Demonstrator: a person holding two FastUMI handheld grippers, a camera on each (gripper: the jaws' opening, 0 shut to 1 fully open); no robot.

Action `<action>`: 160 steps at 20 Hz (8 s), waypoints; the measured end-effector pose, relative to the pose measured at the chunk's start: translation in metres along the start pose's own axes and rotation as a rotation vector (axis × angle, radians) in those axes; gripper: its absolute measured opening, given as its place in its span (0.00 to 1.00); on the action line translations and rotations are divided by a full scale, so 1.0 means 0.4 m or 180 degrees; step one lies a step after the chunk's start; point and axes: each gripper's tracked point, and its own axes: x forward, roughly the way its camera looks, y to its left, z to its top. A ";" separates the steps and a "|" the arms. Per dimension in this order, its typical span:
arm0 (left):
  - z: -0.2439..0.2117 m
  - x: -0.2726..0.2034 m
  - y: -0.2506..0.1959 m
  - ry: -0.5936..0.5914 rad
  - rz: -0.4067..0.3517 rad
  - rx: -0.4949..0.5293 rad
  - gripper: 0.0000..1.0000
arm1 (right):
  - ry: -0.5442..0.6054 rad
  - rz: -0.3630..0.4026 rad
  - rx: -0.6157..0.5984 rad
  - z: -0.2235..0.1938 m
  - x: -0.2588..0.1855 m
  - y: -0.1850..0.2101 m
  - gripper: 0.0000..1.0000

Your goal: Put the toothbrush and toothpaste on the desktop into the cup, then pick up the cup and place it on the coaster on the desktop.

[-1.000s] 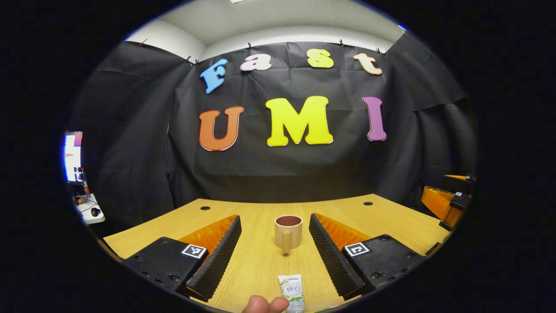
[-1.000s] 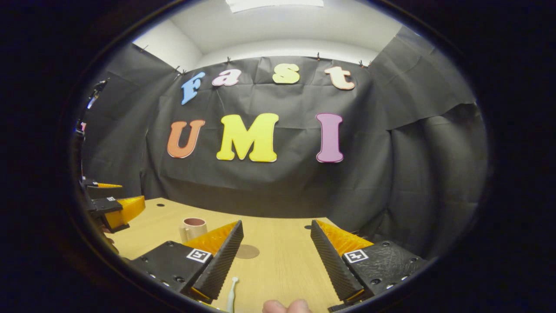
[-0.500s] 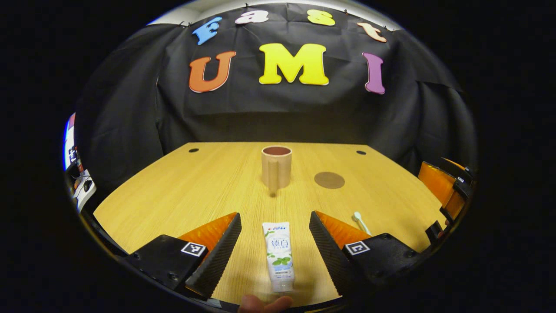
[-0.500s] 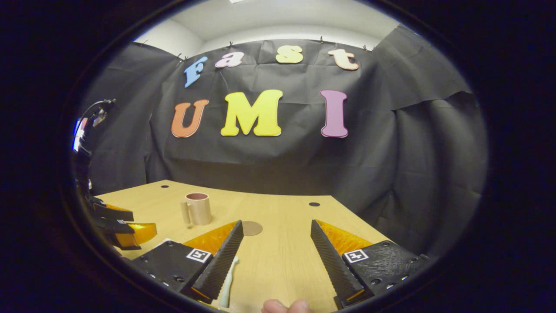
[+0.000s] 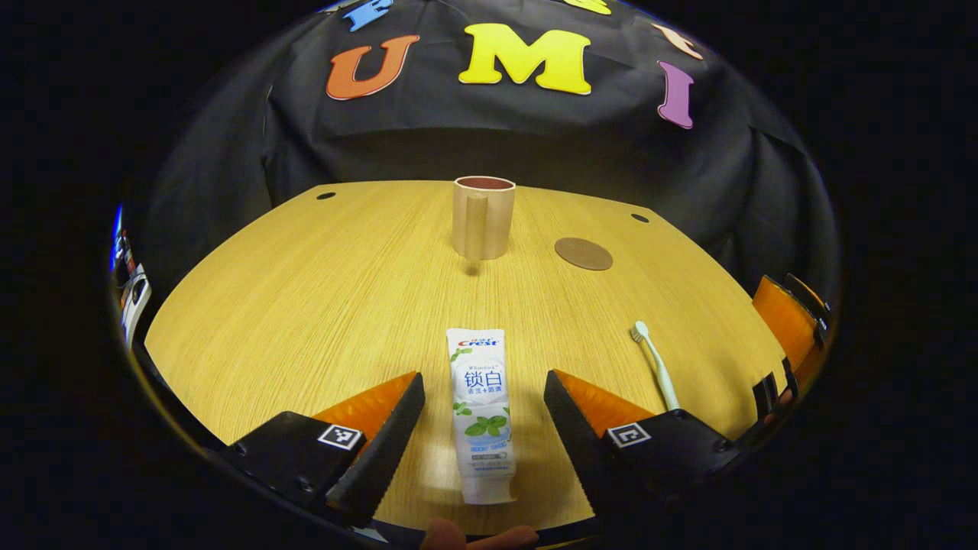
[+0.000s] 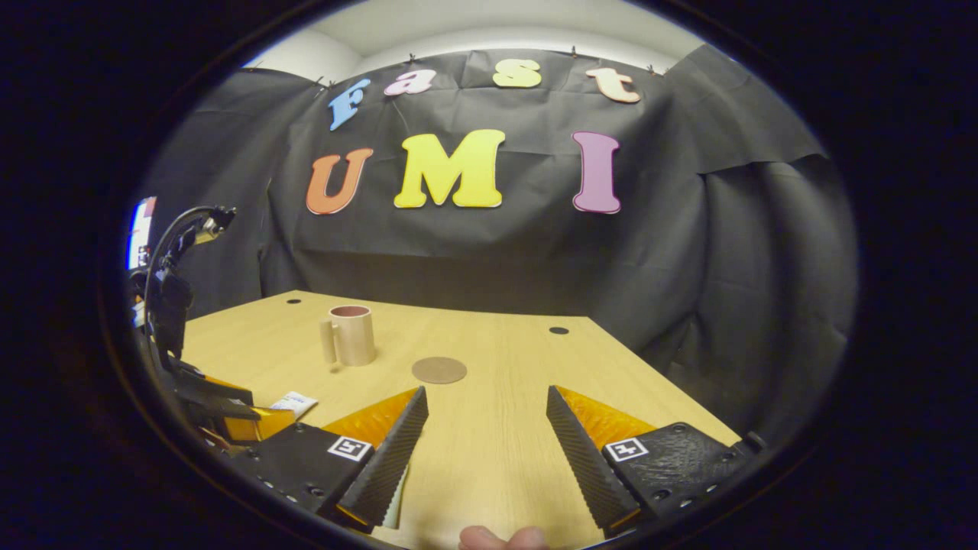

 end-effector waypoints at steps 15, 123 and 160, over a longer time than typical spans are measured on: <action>0.006 0.023 0.078 0.0178 0.0294 0.0102 0.46 | 0.0309 0.0178 -0.0028 -0.070 0.023 0.075 0.95; 0.677 0.199 0.032 -0.1893 -0.0272 0.0005 0.36 | 0.1156 0.0760 0.1055 -0.131 0.137 0.166 0.00; 0.637 0.213 0.122 -0.1702 -0.0087 -0.0116 0.98 | 0.0865 0.0903 0.0725 -0.050 0.185 0.214 0.00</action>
